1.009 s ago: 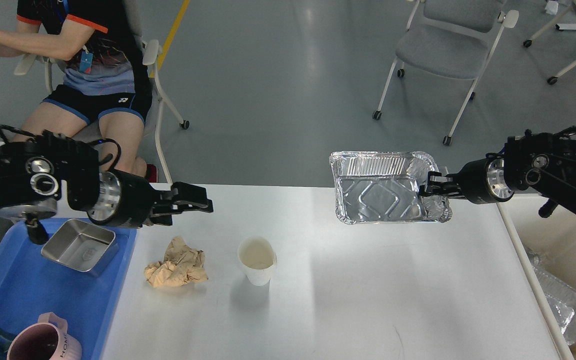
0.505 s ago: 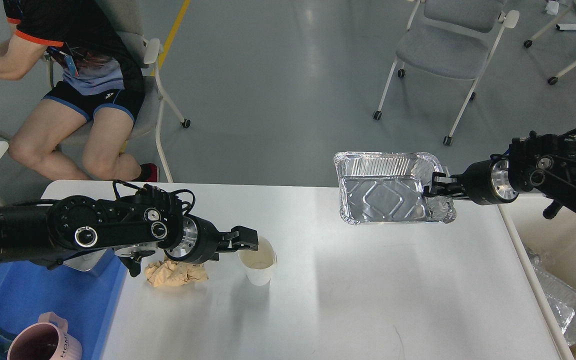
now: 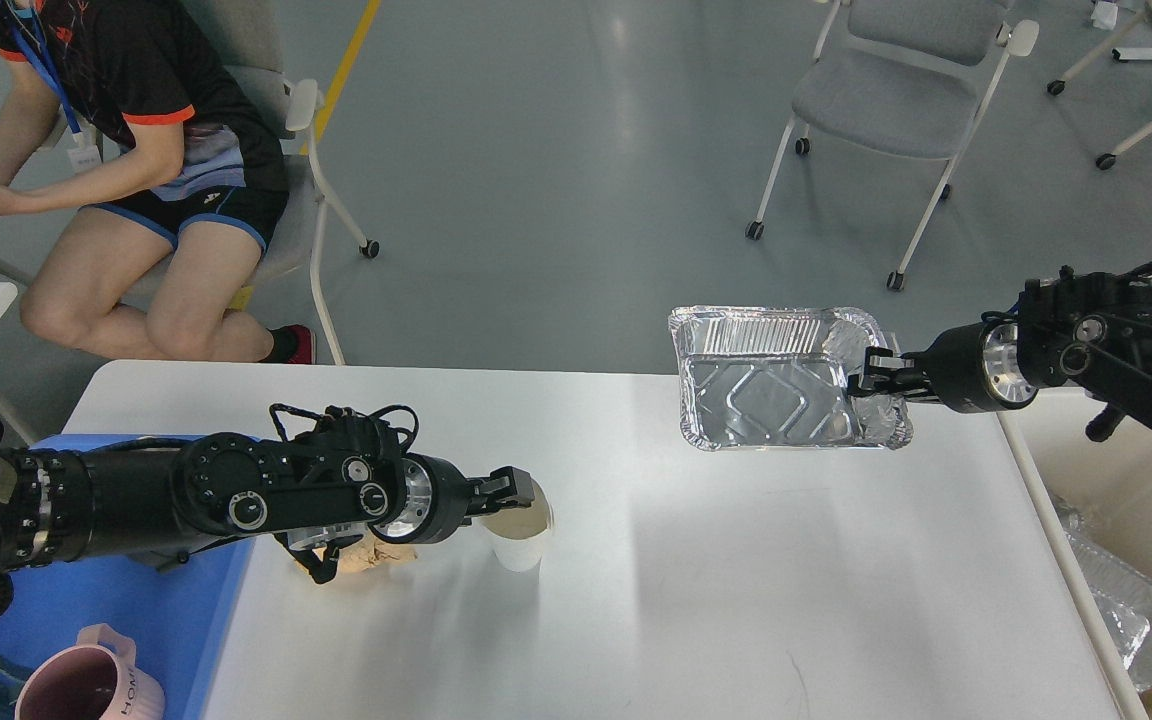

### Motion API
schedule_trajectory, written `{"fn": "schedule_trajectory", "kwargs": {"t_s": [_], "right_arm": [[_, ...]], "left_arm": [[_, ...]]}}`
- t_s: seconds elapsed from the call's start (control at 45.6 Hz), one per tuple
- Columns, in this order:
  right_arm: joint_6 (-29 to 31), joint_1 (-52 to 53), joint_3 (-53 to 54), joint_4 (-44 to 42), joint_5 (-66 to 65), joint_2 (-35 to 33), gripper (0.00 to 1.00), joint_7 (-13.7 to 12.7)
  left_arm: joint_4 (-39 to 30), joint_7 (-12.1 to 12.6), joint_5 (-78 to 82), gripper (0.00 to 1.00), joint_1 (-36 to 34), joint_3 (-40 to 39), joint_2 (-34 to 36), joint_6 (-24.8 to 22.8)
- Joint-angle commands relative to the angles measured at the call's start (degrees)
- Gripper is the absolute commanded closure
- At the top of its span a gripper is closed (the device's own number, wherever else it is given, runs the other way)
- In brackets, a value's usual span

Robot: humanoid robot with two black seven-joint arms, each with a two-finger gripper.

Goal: Tidy desktop
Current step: 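Grasp the paper cup with the left gripper and drop it into the foil tray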

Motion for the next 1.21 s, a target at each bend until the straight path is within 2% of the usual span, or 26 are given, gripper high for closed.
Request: {"fn": "schedule_trajectory", "kwargs": {"t_s": [0.0, 0.088, 0.154, 0.285, 0.395, 0.614, 0.746, 0.855, 0.987, 1.097, 1.185], "right_arm": [[0.00, -0.01, 0.00, -0.01, 0.01, 0.03, 1.00, 0.00], [-0.09, -0.10, 0.00, -0.10, 0.01, 0.03, 1.00, 0.00], [-0.09, -0.36, 0.00, -0.01, 0.01, 0.03, 1.00, 0.00], [-0.09, -0.36, 0.00, -0.10, 0.01, 0.03, 1.00, 0.00], [-0.09, -0.36, 0.00, -0.10, 0.01, -0.06, 1.00, 0.00], [-0.18, -0.45, 0.00, -0.10, 0.01, 0.03, 1.00, 0.00], [-0.18, -0.36, 0.00, -0.10, 0.01, 0.03, 1.00, 0.00], [-0.09, -0.19, 0.00, -0.01, 0.01, -0.06, 1.00, 0.00], [-0.09, -0.27, 0.00, -0.01, 0.01, -0.06, 1.00, 0.00], [-0.18, -0.36, 0.00, -0.01, 0.01, -0.06, 1.00, 0.08], [-0.18, -0.36, 0.00, -0.01, 0.01, -0.06, 1.00, 0.08]], "left_arm": [[0.07, 0.33, 0.11, 0.48, 0.38, -0.22, 0.08, 0.18], [-0.11, 0.68, 1.07, 0.53, 0.38, -0.48, 0.17, 0.18], [-0.20, 1.39, 1.78, 0.61, 0.38, -0.57, 0.08, 0.18], [-0.28, 5.25, 1.95, 1.00, 0.30, -0.92, 0.08, -0.35], [-0.28, 6.92, 3.62, 1.00, -0.23, -0.92, 0.08, -0.35], [-2.04, 7.63, 4.77, 1.00, -3.56, -0.92, 1.83, -0.53], [-7.57, 8.16, 4.68, 1.00, -8.66, -2.50, 9.11, -2.02], [-13.37, 8.24, 3.98, 1.00, -15.51, -4.96, 18.34, -8.60], [-18.56, 8.07, 3.80, 1.00, -22.72, -9.44, 30.73, -20.28], [-20.06, 7.98, 3.71, 1.00, -26.24, -16.11, 38.30, -31.71], [-20.06, 7.98, 3.71, 1.00, -26.95, -22.52, 42.69, -37.16]]}}
